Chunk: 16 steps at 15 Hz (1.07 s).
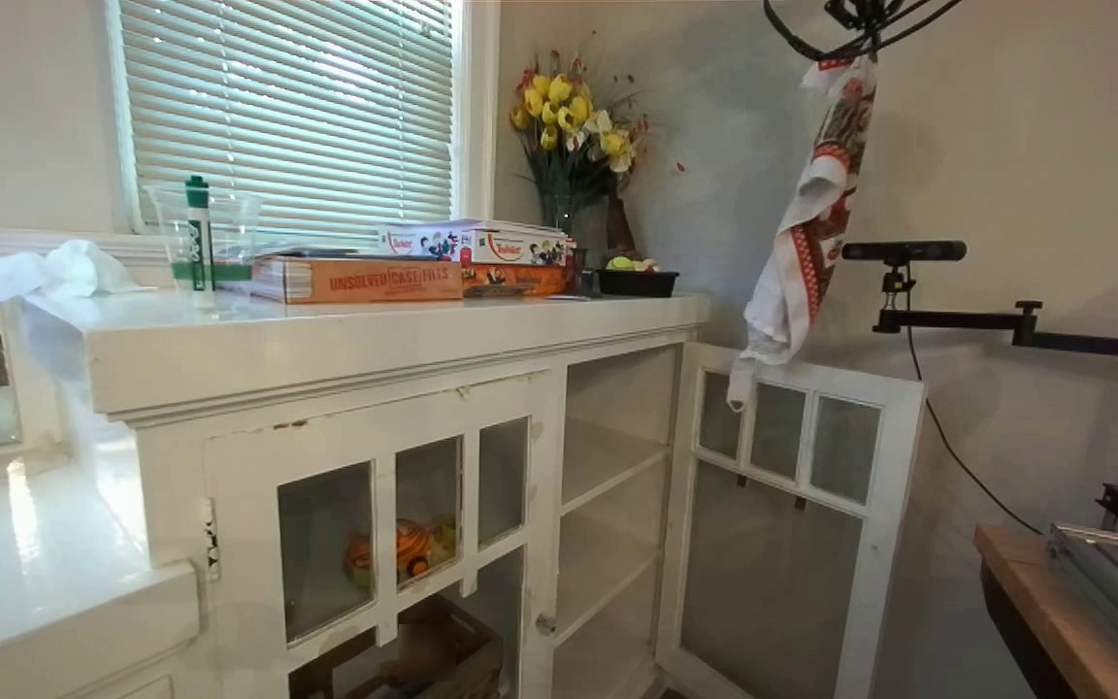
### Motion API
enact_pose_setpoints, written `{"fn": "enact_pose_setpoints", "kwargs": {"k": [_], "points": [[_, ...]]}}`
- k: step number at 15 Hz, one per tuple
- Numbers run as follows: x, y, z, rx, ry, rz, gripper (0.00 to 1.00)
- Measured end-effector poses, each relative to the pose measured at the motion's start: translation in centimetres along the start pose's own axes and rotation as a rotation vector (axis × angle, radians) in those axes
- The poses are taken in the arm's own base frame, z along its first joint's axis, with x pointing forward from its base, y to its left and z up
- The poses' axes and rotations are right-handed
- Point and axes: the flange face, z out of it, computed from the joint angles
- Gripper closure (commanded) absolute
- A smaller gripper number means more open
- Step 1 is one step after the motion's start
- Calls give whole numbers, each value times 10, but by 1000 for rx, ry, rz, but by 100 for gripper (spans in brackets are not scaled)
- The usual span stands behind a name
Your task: Pick up the cloth from the counter and hang it on the cabinet door
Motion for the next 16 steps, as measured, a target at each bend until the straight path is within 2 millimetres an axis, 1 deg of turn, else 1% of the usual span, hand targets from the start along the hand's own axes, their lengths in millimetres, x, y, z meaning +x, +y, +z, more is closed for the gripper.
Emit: {"fn": "enact_pose_setpoints", "kwargs": {"k": [3,4,6,8,12,14,16], "points": [[29,27,-10,-5,34,83,99],[37,33,-9,-17,42,114,99],[48,38,0,-52,52,191,99],[50,31,17,-95,54,263,99],[41,13,52,-197,48,432,99],[40,13,62,-244,43,519,99],[41,20,66,-278,36,585,99]]}}
